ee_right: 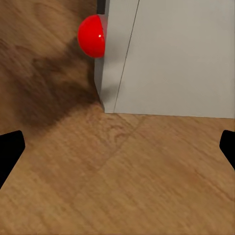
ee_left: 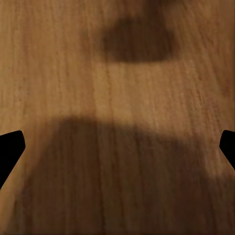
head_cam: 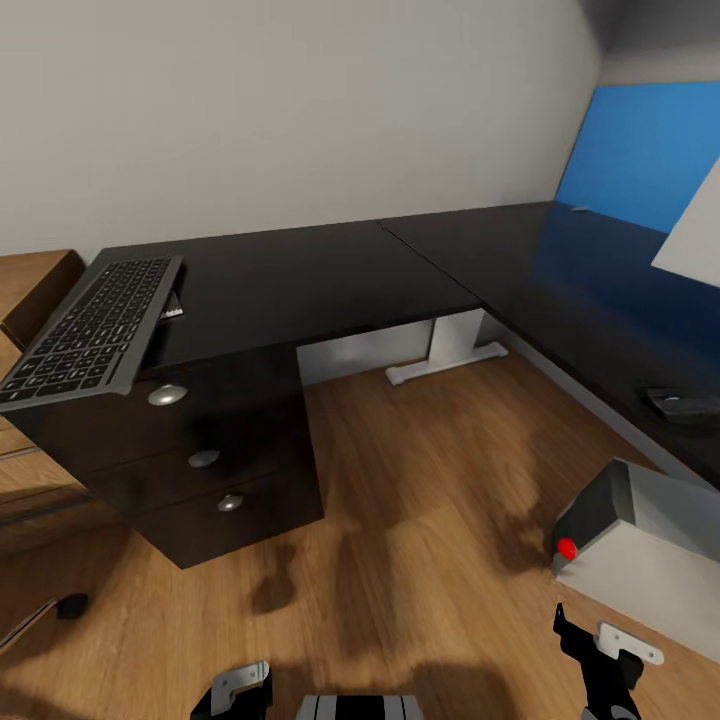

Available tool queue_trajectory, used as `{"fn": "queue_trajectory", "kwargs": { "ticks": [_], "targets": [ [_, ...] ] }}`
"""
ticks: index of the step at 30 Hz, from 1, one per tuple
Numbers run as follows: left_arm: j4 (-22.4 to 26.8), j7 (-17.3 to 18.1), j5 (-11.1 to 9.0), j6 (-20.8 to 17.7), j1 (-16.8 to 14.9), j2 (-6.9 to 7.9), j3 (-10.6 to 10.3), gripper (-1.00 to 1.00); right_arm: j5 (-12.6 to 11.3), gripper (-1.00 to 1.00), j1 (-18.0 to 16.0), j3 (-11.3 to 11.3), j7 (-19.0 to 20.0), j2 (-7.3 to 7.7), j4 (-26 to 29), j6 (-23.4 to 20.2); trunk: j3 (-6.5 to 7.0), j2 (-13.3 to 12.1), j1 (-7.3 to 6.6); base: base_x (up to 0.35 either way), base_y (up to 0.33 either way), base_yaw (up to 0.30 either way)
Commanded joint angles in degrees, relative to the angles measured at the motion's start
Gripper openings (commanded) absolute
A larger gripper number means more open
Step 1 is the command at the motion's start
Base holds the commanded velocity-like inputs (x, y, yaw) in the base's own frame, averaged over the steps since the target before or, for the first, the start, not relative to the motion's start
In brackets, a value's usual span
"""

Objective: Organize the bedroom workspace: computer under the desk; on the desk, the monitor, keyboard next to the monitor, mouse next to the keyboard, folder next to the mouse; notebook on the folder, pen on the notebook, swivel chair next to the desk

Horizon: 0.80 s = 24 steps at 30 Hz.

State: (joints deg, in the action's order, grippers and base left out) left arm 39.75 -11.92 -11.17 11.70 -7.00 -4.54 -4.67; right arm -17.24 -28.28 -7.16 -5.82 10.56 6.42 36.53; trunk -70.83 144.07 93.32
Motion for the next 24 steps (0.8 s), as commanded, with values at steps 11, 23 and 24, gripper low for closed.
{"fn": "queue_trajectory", "kwargs": {
  "ticks": [11, 23, 24],
  "targets": [
    [0.0, -0.6, -0.5, 0.3, 0.0, 0.52, -0.3, 1.0, 0.3, 1.0, 0.0, -0.3, -0.1, -0.01, 0.0, 0.1, -0.04, 0.0, -0.01, 0.003, 0.0, 0.0],
    [0.0, -0.4, -0.5, 0.3, 0.0, 1.45, -0.3, 1.0, 0.3, 1.0, 0.0, -0.3, -0.1, -0.01, 0.0, 0.1, -0.04, 0.0, -0.01, 0.191, 0.0, 0.0],
    [0.0, -0.4, -0.5, 0.3, 0.0, 1.47, -0.3, 1.0, 0.3, 1.0, 0.0, -0.3, -0.1, -0.01, 0.0, 0.1, -0.04, 0.0, -0.01, 0.188, 0.0, 0.0]
  ]
}}
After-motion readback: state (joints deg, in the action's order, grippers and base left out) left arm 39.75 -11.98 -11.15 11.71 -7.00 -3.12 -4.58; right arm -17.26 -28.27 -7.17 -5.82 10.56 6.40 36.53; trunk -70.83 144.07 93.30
